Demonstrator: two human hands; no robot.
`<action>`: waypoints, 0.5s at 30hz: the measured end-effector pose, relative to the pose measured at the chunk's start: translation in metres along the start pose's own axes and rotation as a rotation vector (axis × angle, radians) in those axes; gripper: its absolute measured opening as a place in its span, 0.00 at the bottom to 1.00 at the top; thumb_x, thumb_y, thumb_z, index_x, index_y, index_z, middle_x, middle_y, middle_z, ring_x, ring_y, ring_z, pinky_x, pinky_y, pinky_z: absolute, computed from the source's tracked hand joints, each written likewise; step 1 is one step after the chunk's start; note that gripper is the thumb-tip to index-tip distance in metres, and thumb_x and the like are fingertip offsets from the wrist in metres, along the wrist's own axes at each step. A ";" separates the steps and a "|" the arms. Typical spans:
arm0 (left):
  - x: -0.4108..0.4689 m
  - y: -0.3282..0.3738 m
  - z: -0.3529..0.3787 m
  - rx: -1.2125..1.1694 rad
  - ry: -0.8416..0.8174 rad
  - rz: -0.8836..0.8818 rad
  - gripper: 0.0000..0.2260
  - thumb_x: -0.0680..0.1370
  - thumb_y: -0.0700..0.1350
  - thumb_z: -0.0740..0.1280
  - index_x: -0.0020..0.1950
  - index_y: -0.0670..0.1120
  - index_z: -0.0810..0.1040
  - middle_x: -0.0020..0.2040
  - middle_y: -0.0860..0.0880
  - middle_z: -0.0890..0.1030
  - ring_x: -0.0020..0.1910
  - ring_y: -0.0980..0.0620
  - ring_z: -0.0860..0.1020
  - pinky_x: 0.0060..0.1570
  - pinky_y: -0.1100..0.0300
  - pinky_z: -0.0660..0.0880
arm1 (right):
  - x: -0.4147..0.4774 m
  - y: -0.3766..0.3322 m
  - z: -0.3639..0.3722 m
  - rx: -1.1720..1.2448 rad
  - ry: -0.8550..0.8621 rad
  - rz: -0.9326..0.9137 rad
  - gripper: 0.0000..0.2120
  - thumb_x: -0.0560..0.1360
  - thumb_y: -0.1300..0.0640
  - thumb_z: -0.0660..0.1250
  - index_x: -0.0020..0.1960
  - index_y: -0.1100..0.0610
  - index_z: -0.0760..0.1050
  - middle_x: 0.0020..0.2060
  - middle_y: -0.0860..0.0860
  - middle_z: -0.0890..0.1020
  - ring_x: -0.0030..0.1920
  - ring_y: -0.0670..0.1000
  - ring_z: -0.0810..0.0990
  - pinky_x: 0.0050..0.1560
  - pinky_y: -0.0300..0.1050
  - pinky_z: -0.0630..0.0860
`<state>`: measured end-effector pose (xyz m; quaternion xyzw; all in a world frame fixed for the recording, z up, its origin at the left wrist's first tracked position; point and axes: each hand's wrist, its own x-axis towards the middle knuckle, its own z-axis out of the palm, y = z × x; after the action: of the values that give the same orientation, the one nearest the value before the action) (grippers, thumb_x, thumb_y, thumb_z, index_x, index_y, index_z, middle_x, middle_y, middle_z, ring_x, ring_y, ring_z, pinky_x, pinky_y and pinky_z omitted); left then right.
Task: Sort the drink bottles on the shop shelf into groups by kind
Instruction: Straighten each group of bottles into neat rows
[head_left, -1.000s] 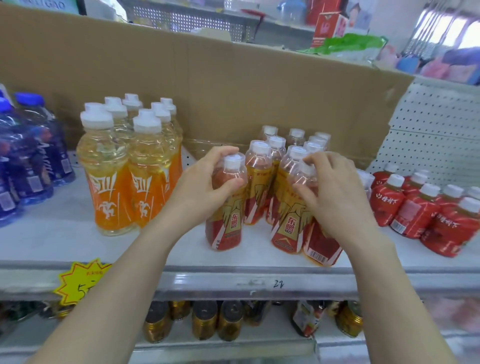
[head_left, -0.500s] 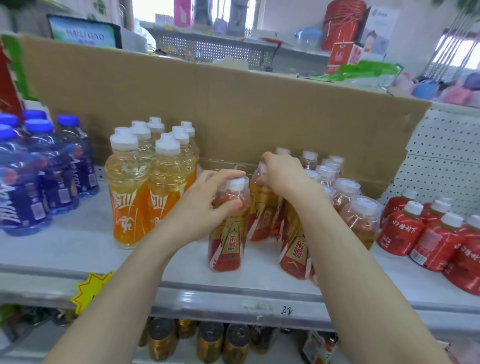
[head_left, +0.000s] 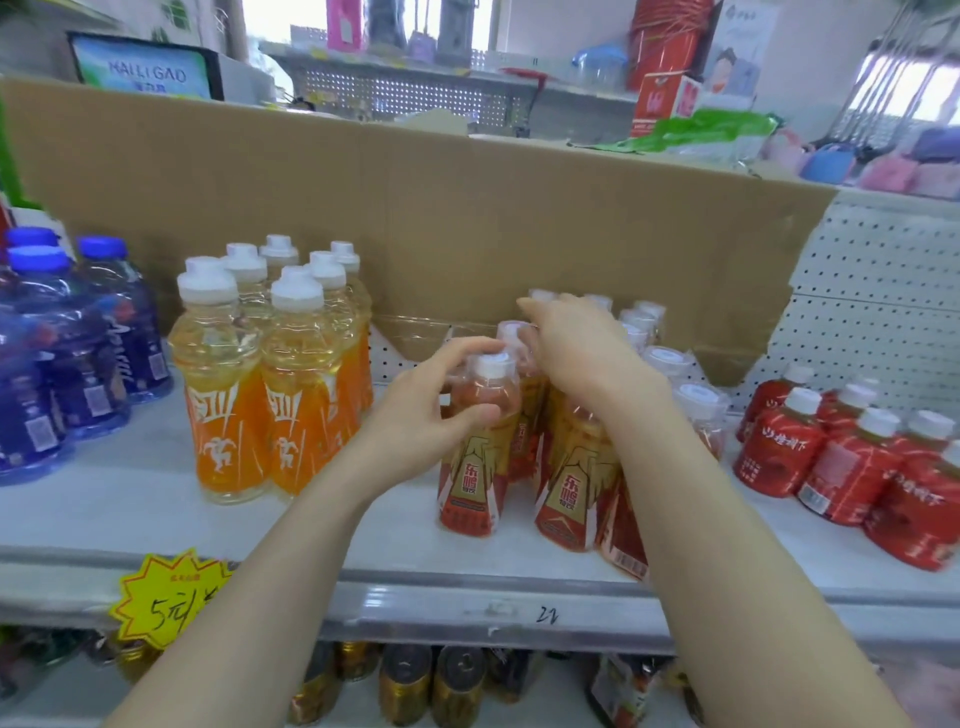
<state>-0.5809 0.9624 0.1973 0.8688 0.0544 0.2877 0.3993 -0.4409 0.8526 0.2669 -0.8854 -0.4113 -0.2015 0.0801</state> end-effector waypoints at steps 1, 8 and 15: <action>0.004 0.001 0.005 -0.013 -0.007 0.006 0.22 0.78 0.47 0.71 0.67 0.65 0.70 0.61 0.66 0.75 0.61 0.65 0.74 0.62 0.48 0.76 | -0.009 0.008 -0.003 0.029 0.079 0.005 0.14 0.83 0.57 0.57 0.66 0.57 0.74 0.57 0.57 0.78 0.59 0.61 0.74 0.49 0.50 0.70; 0.018 0.001 0.026 -0.077 -0.065 0.061 0.22 0.79 0.45 0.69 0.68 0.64 0.70 0.59 0.69 0.73 0.57 0.79 0.68 0.57 0.65 0.72 | -0.096 0.069 0.000 0.192 0.538 0.154 0.13 0.79 0.51 0.67 0.61 0.55 0.81 0.55 0.56 0.83 0.59 0.61 0.76 0.57 0.57 0.72; 0.021 0.002 0.037 -0.141 -0.018 0.059 0.21 0.79 0.42 0.69 0.65 0.64 0.71 0.60 0.63 0.76 0.59 0.74 0.72 0.60 0.59 0.76 | -0.129 0.079 0.023 0.514 0.294 0.289 0.25 0.78 0.42 0.67 0.71 0.47 0.67 0.54 0.47 0.77 0.51 0.50 0.76 0.49 0.46 0.70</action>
<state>-0.5439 0.9428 0.1891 0.8423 0.0048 0.2945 0.4513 -0.4493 0.7182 0.1936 -0.8468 -0.3028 -0.2033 0.3873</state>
